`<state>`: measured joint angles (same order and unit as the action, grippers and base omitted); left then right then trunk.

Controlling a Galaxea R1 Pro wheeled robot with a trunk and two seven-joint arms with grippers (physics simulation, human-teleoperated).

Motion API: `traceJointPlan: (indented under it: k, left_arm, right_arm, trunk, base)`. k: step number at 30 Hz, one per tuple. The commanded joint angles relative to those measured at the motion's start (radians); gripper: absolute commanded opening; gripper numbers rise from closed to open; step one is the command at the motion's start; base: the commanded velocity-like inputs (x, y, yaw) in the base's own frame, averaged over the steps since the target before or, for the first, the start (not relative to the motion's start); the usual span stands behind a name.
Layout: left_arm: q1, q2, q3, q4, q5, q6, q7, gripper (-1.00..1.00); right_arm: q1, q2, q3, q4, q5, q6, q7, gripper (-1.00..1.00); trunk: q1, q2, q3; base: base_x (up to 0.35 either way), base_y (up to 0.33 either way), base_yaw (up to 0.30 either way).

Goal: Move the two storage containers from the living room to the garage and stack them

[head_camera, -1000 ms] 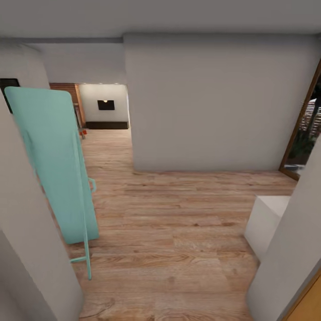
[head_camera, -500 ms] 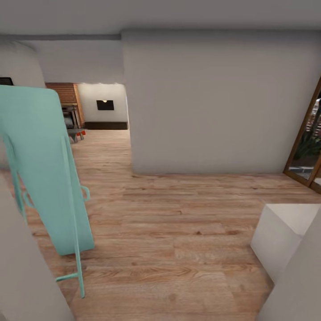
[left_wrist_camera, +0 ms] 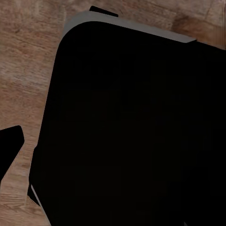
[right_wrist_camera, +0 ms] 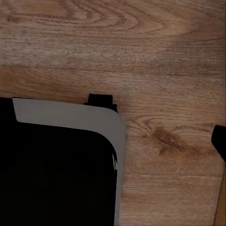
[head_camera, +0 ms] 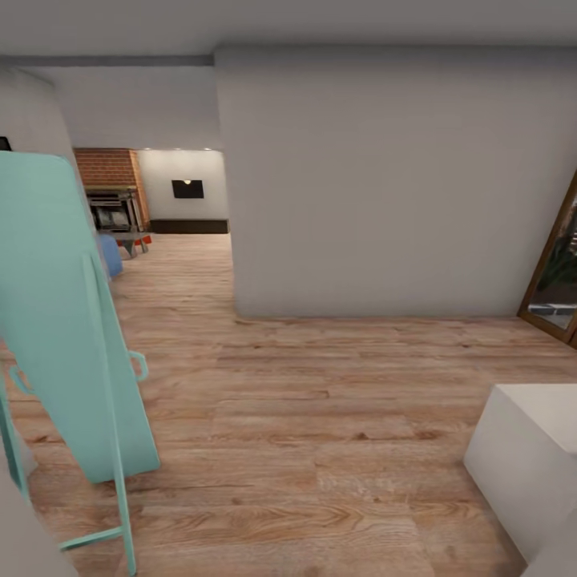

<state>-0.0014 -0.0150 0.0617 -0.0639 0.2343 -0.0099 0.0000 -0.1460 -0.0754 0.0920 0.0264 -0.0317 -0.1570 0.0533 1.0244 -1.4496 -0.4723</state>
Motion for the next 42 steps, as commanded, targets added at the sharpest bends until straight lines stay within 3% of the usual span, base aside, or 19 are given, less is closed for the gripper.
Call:
traceJointPlan:
  k: [1, 42]
  left_arm:
    - [0.000, 0.000, 0.006, 0.000, 0.002, -0.001, 0.000, 1.00]
    - [0.000, 0.000, 0.006, 0.001, 0.003, -0.001, 0.000, 1.00]
  right_arm:
    - [-0.001, 0.000, 0.008, 0.003, -0.004, -0.006, 0.003, 1.00]
    - [-0.001, 0.002, 0.008, 0.003, -0.004, -0.006, 0.003, 1.00]
  trunk:
    - [0.001, 0.000, -0.001]
    - [0.001, 0.000, -0.001]
  base:
    - [0.322, 0.000, 0.000]
    - [0.322, 0.000, 0.000]
